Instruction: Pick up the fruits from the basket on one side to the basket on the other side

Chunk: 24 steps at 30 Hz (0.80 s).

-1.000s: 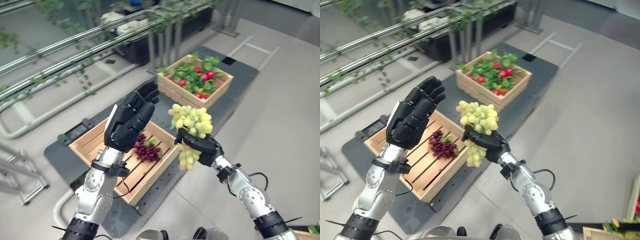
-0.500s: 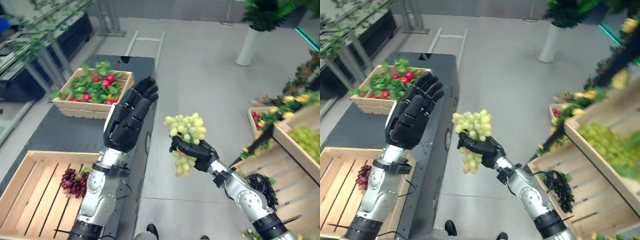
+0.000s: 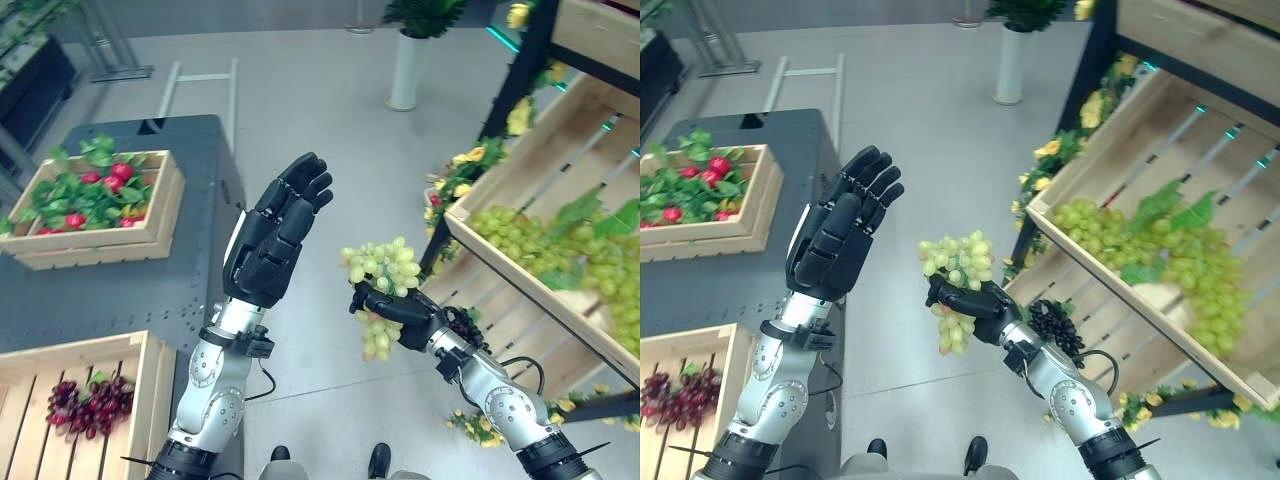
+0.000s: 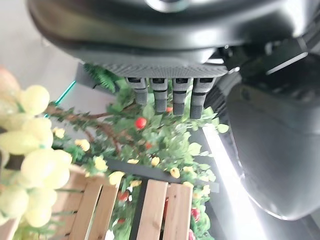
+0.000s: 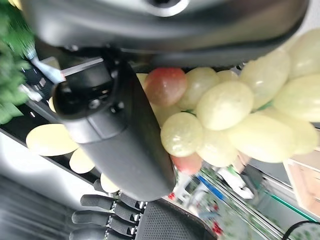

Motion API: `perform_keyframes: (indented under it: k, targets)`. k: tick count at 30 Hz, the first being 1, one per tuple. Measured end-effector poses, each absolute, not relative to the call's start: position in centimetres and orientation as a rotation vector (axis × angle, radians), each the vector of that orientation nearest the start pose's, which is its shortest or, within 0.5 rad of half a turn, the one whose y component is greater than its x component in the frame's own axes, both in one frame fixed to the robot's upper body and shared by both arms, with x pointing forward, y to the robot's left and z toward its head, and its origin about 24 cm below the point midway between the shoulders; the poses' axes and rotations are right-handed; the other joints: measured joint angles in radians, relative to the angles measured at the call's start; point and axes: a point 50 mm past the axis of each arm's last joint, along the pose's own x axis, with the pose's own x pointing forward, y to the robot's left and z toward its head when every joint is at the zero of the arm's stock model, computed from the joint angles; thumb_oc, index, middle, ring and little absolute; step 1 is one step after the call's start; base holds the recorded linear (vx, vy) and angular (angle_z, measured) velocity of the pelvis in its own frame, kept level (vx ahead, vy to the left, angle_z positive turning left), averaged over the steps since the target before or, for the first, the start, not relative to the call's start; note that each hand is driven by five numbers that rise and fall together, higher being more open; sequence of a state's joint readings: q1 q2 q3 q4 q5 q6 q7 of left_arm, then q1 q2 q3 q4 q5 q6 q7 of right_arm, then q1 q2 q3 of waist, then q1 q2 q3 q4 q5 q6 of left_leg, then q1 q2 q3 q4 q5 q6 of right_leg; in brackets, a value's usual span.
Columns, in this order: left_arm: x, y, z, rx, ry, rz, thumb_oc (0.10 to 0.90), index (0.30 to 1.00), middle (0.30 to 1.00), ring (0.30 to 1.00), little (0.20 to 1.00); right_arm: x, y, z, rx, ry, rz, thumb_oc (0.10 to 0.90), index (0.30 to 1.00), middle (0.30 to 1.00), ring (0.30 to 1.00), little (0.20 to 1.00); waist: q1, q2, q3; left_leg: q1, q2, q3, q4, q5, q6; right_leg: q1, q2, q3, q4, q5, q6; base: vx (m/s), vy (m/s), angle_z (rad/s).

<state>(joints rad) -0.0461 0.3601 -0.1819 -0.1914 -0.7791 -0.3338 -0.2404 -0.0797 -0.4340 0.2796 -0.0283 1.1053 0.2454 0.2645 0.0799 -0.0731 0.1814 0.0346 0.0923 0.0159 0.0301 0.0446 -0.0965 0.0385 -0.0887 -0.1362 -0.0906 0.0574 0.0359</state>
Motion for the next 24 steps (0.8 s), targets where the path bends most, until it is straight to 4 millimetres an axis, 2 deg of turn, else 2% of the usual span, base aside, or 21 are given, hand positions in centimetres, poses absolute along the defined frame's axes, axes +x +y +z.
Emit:
perform_keyframes:
  k: [1,2,3,6,8,10,14,16,17,20,22,24]
  targets:
    - [24.4,15.9,12.8,-0.421,-0.497,-0.444,0.8,0.9,0.9,0.9,0.9,25.0,-13.9,5.0,0.67,0.257,0.596,0.4,0.3,0.3,0.3,0.3,-0.004,0.012,-0.001,0.002,-0.024,-0.033,-0.05,0.0,0.001,-0.007,0.002,0.026,-0.001,0.004,0.011,0.1,0.407,-0.81]
    - [24.5,15.8,12.9,-0.423,-0.502,-0.447,0.8,0.9,0.9,0.9,0.9,25.1,-14.1,5.1,0.672,0.249,0.588,0.4,0.3,0.3,0.3,0.3,-0.014,0.036,-0.002,0.012,-0.03,-0.039,-0.096,0.003,0.007,-0.006,0.012,0.037,0.0,0.007,0.025,0.1,0.359,-0.85]
    - [24.6,15.8,13.0,-0.422,-0.505,-0.45,0.8,0.9,0.9,0.9,0.9,25.1,-14.3,5.0,0.68,0.244,0.573,0.4,0.3,0.3,0.3,0.3,-0.019,0.052,0.003,0.03,-0.03,-0.023,-0.114,0.016,0.062,-0.003,0.022,0.049,0.0,0.009,0.037,0.08,0.331,-0.67]
    - [24.8,15.9,13.2,-0.415,-0.496,-0.452,0.8,0.9,0.9,0.9,0.9,24.4,-13.9,4.6,0.723,0.249,0.565,0.4,0.3,0.3,0.3,0.3,-0.021,0.035,0.001,0.041,-0.061,0.019,-0.119,0.004,0.083,-0.005,-0.016,0.027,-0.004,0.012,0.05,0.03,0.238,-0.4]
    - [24.8,15.9,13.3,-0.412,-0.498,-0.455,0.8,0.9,0.9,0.9,0.9,24.1,-13.3,4.3,0.752,0.254,0.568,0.4,0.3,0.3,0.3,0.3,-0.037,0.036,0.002,0.042,-0.089,0.023,-0.118,0.0,0.105,-0.01,-0.038,0.013,0.002,0.018,0.066,0.02,0.301,-0.1]
    - [24.8,15.9,13.2,-0.407,-0.494,-0.458,0.8,0.9,0.9,0.9,0.9,24.0,-13.1,4.3,0.763,0.255,0.57,0.4,0.3,0.3,0.3,0.3,-0.035,0.039,0.004,0.045,-0.099,0.036,-0.117,-0.003,0.114,-0.013,-0.049,0.011,0.001,0.027,0.082,0.01,0.232,-0.13]
    - [24.8,15.9,13.2,-0.4,-0.488,-0.468,0.8,0.9,0.9,0.9,0.9,24.1,-12.6,4.3,0.783,0.246,0.573,0.4,0.3,0.3,0.3,0.3,-0.031,0.041,0.006,0.066,-0.113,0.08,-0.118,-0.017,0.134,-0.013,-0.065,0.008,0.004,0.033,0.091,-0.02,0.209,-0.29]
    - [24.8,15.9,13.2,-0.395,-0.48,-0.474,0.8,0.9,0.9,0.9,0.9,24.1,-12.6,4.3,0.784,0.246,0.574,0.4,0.3,0.3,0.3,0.3,-0.032,0.039,0.007,0.073,-0.126,0.107,-0.118,-0.023,0.141,-0.022,-0.063,-0.017,0.007,0.04,0.1,-0.04,0.1,-0.48]
    - [24.8,16.0,13.2,-0.393,-0.48,-0.475,0.8,0.9,0.9,0.9,0.9,24.2,-12.6,4.4,0.783,0.245,0.575,0.4,0.3,0.3,0.3,0.3,-0.028,0.04,0.007,0.075,-0.118,0.128,-0.119,-0.025,0.143,-0.029,-0.07,-0.026,0.012,0.039,0.1,-0.05,0.008,-0.62]
    - [24.8,16.1,13.2,-0.381,-0.476,-0.477,0.8,0.9,0.9,0.9,0.9,24.2,-12.6,4.3,0.782,0.249,0.573,0.4,0.3,0.3,0.3,0.3,-0.028,0.039,0.008,0.082,-0.107,0.196,-0.119,-0.03,0.142,-0.047,-0.094,-0.117,0.028,0.035,0.099,-0.04,-0.066,-0.55]
    - [24.8,16.1,13.2,-0.379,-0.475,-0.477,0.8,0.9,0.9,0.9,0.9,24.1,-12.7,4.0,0.778,0.259,0.569,0.4,0.3,0.3,0.3,0.3,-0.028,0.035,0.006,0.09,-0.092,0.214,-0.119,-0.036,0.125,-0.044,-0.094,-0.122,0.04,0.037,0.092,-0.03,-0.142,-0.42]
    - [24.8,16.1,13.2,-0.38,-0.474,-0.477,0.8,0.9,0.9,0.9,0.9,24.1,-13.0,4.0,0.765,0.263,0.567,0.4,0.3,0.3,0.3,0.3,-0.036,0.037,0.006,0.087,-0.075,0.209,-0.119,-0.029,0.11,-0.043,-0.07,-0.114,0.029,0.044,0.089,-0.02,-0.135,-0.13]
